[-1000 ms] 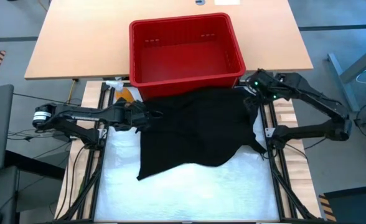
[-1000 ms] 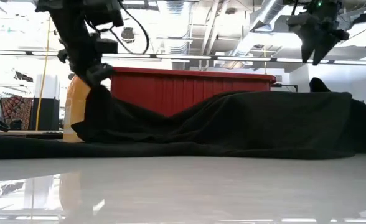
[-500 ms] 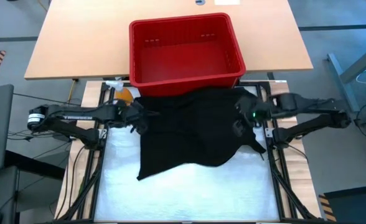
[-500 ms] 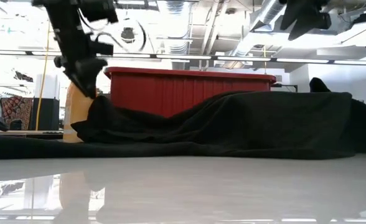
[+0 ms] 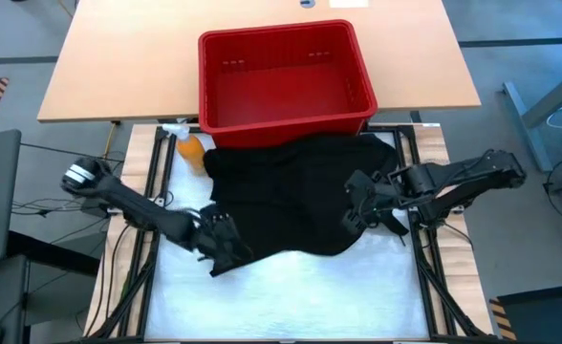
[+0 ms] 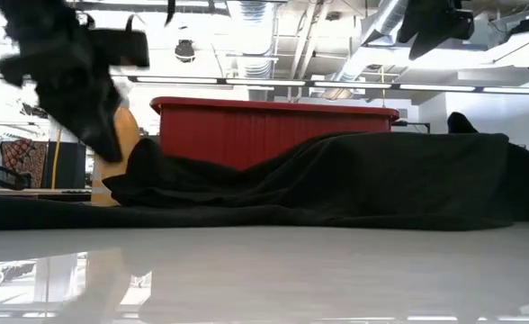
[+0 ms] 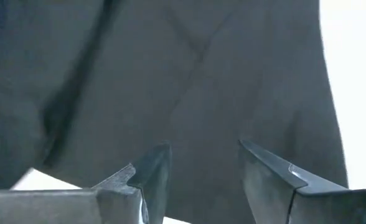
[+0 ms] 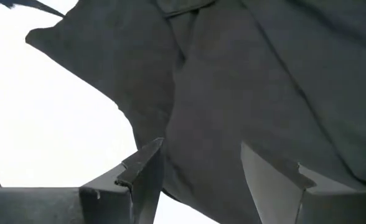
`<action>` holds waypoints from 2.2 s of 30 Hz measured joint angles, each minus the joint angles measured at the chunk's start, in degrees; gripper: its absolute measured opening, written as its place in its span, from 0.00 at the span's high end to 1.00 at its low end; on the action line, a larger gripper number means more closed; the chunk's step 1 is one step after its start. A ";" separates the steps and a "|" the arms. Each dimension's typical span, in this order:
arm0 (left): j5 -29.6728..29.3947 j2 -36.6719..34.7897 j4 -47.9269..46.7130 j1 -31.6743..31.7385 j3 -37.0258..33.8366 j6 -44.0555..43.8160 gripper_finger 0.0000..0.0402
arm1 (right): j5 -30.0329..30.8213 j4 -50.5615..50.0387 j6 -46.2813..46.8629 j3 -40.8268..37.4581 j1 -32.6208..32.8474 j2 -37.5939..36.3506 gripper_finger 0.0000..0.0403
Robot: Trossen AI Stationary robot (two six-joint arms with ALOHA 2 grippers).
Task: Fold Laundry from Bin
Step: Fold the black shirt from the red laundry bin
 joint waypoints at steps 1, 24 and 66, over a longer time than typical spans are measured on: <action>0.61 2.05 0.30 -0.61 0.00 -1.48 0.58 | -0.01 0.65 0.00 0.00 0.21 0.45 0.41; 50.02 10.67 -3.62 -19.72 -0.22 -25.75 0.58 | -6.03 -1.61 1.27 0.24 1.31 0.71 0.41; 42.51 10.34 2.84 -30.87 0.11 -40.92 0.58 | -7.13 0.16 4.38 -22.62 -22.70 -11.87 0.54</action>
